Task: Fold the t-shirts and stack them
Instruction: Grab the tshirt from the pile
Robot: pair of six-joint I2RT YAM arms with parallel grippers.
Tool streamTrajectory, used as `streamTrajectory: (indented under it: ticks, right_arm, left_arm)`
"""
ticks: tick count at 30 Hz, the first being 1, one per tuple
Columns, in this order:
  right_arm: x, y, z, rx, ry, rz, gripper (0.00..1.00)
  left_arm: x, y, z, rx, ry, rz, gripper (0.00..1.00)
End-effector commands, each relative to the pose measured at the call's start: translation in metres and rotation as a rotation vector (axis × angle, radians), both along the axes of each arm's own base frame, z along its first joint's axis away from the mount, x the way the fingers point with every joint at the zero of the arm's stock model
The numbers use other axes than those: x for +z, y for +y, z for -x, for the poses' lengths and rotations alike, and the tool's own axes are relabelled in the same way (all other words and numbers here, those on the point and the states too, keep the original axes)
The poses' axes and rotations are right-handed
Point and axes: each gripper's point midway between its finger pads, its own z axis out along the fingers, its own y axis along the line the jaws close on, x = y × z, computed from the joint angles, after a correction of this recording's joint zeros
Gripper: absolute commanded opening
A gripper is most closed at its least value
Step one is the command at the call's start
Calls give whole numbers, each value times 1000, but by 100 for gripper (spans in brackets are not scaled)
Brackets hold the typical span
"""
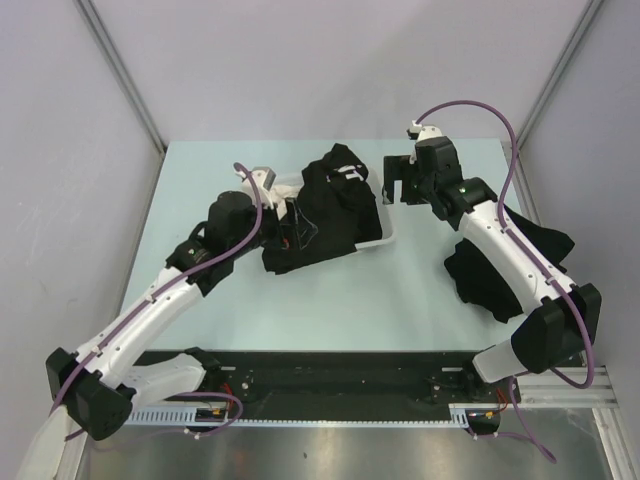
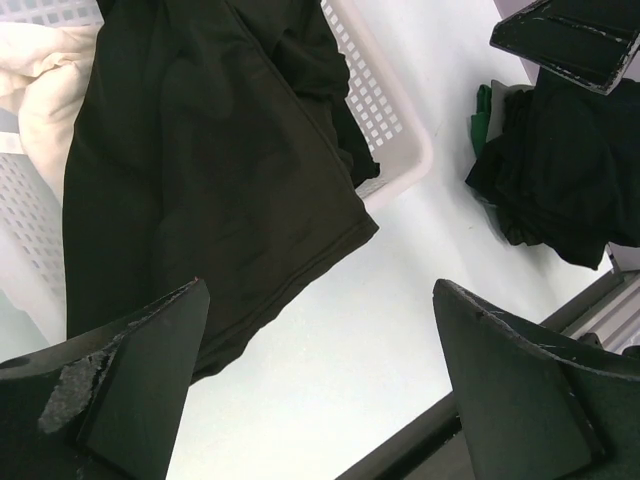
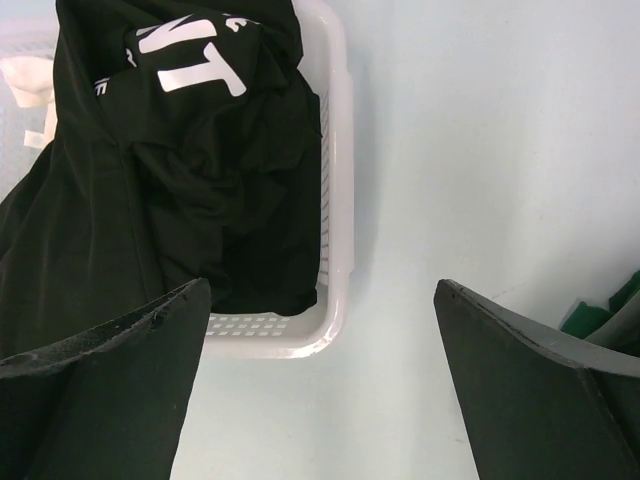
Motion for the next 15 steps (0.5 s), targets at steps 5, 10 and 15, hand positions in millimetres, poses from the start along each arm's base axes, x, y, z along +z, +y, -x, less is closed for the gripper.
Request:
streamTrajectory:
  ticks: [5, 10, 15]
  right_arm:
    - [7, 11, -4, 21, -34, -24, 100]
    - [0, 23, -8, 68, -23, -41, 100]
    - [-13, 35, -23, 96, -19, -70, 99]
  left_arm:
    - [8, 1, 6, 1, -25, 28, 99]
    - [8, 2, 7, 2, -26, 27, 100]
    - [9, 6, 9, 9, -31, 21, 99]
